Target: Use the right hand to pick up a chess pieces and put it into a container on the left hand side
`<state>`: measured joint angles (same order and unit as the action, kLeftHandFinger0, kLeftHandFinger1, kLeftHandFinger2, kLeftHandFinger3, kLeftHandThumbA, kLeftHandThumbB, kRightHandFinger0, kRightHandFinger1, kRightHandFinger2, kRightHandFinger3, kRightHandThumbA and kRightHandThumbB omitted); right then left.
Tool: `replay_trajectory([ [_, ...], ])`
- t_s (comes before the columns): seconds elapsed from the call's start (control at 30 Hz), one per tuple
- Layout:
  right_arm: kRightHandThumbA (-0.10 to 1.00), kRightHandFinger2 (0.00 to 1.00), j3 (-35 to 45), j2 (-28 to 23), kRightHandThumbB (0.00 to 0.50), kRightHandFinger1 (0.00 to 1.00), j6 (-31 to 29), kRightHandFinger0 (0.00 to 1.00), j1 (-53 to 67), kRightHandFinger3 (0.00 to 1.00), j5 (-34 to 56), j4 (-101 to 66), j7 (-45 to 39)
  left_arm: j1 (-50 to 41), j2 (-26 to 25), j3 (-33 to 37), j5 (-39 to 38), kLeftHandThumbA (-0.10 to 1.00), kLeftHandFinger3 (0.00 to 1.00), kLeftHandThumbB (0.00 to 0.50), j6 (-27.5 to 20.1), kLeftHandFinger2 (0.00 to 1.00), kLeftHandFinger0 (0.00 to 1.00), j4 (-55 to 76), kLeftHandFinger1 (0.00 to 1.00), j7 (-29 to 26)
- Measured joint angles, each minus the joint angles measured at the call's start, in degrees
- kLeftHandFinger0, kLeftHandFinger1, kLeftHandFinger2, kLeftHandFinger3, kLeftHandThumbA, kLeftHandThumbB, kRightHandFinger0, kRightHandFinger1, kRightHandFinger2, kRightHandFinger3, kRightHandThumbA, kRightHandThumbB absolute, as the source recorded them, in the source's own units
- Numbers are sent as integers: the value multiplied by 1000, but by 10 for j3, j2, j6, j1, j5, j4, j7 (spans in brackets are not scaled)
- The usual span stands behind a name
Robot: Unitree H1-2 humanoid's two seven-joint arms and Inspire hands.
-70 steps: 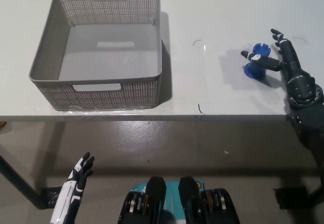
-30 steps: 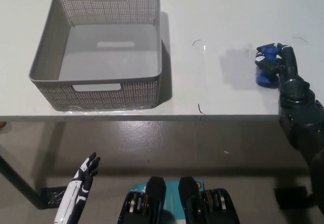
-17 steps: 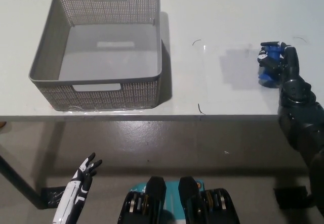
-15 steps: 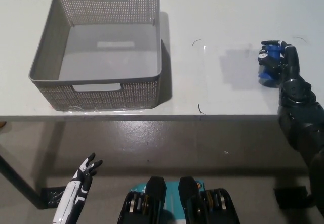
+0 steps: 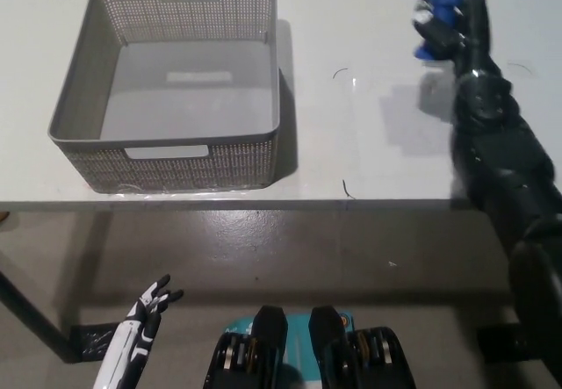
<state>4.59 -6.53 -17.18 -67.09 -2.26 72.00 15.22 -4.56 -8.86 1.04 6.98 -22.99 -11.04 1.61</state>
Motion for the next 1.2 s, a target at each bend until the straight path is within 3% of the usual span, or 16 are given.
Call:
replay_trajectory([
  [0.03, -100, 519, -5, 7, 152, 232, 0, 34, -3, 351, -4, -7, 3, -2, 0, 0, 0, 1000, 972, 179, -1, 861, 981, 0, 982, 0],
  [0.1, -100, 539, -10, 16, 146, 172, -1, 0, -6, 399, -7, -14, 7, -6, 1, 0, 0, 1000, 979, 177, -1, 869, 980, 0, 988, 0],
  [0.13, -100, 555, -12, 22, 180, 158, -1, 0, -7, 434, -8, -18, 8, -8, 1, 0, 0, 1000, 982, 180, -2, 878, 989, 0, 992, 0],
  [0.17, -100, 542, -15, 28, 150, 123, -1, 0, -8, 424, -8, -22, 8, -9, 1, 0, 1, 1000, 982, 180, -4, 880, 990, 0, 993, 0],
  [0.23, -100, 597, -19, 35, 127, 148, -1, 0, -10, 525, -9, -26, 9, -11, 1, 0, 2, 1000, 976, 175, -6, 879, 986, 0, 985, 0],
  [0.4, -100, 638, -34, 63, 118, 207, -1, 0, -14, 654, -14, -50, 16, -22, 2, 1, 4, 1000, 967, 194, -9, 884, 1000, 0, 993, 0],
  [0.47, -100, 661, -37, 76, 128, 230, 0, 0, -19, 678, -15, -51, 18, -23, 3, 1, 5, 1000, 968, 176, -9, 881, 997, -1, 983, 0],
  [0.57, -100, 585, -41, 102, 152, 198, -1, 0, -29, 554, -15, -47, 18, -23, 4, 2, 7, 1000, 964, 191, -9, 876, 981, -2, 973, 0],
  [0.67, -100, 550, -49, 128, 143, 170, -1, 0, -41, 522, -16, -36, 19, -23, 8, 4, 8, 1000, 956, 209, -9, 874, 987, -5, 982, 0],
  [0.83, -100, 610, -59, 165, 137, 222, -1, 0, -66, 445, -18, -7, 19, -16, 10, 7, 8, 1000, 967, 192, -9, 886, 996, -15, 992, 0],
  [0.97, -100, 723, -64, 187, 126, 287, -1, 0, -78, 599, -19, 22, 20, -12, 10, 11, 8, 1000, 962, 201, -9, 881, 993, -15, 993, 0],
  [1.1, -100, 748, -72, 201, 119, 302, 0, 0, -78, 606, -22, 47, 21, -12, 11, 15, 8, 1000, 953, 191, -9, 874, 967, -16, 969, 0],
  [1.2, -100, 797, -77, 206, 111, 337, 0, 0, -78, 738, -24, 62, 22, -7, 12, 16, 9, 1000, 958, 194, -8, 885, 975, -16, 979, 0],
])
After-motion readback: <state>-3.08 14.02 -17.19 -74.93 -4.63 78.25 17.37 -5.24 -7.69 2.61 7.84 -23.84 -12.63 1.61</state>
